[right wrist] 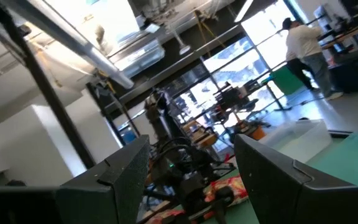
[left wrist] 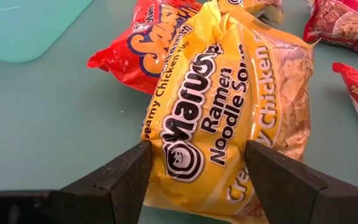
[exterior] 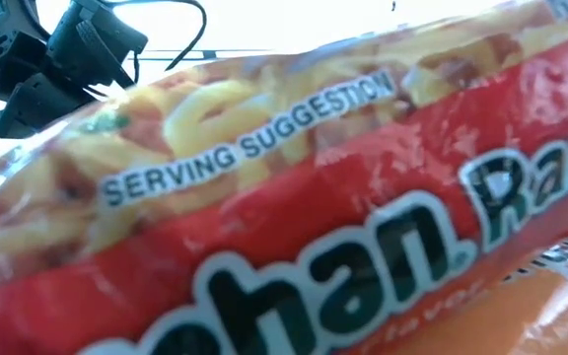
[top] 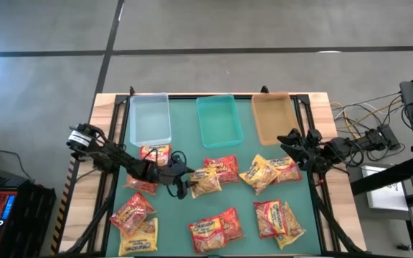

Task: Sort Maruchan noodles
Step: Put the yellow noodle pack into the transparent bin

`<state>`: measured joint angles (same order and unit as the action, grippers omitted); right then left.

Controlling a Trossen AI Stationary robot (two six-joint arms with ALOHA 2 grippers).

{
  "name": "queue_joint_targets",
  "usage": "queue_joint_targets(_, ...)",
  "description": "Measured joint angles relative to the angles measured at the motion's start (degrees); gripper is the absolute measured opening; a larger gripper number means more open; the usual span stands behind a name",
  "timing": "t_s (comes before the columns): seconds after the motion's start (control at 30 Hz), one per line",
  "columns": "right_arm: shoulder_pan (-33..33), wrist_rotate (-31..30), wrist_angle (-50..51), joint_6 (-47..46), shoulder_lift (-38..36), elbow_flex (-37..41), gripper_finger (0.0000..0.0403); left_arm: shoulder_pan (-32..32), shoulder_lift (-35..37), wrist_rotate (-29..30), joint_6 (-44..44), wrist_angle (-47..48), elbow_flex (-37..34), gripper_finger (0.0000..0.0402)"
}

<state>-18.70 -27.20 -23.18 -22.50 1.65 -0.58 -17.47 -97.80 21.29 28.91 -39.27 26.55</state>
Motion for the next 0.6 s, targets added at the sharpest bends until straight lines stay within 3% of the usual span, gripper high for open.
queue_joint_targets(0.6, -0.01, -3.0, 0.17, -0.44, 0.0, 0.0, 0.0224, 0.02, 0.07, -1.45, -0.86, -1.71, 0.02, 0.024)
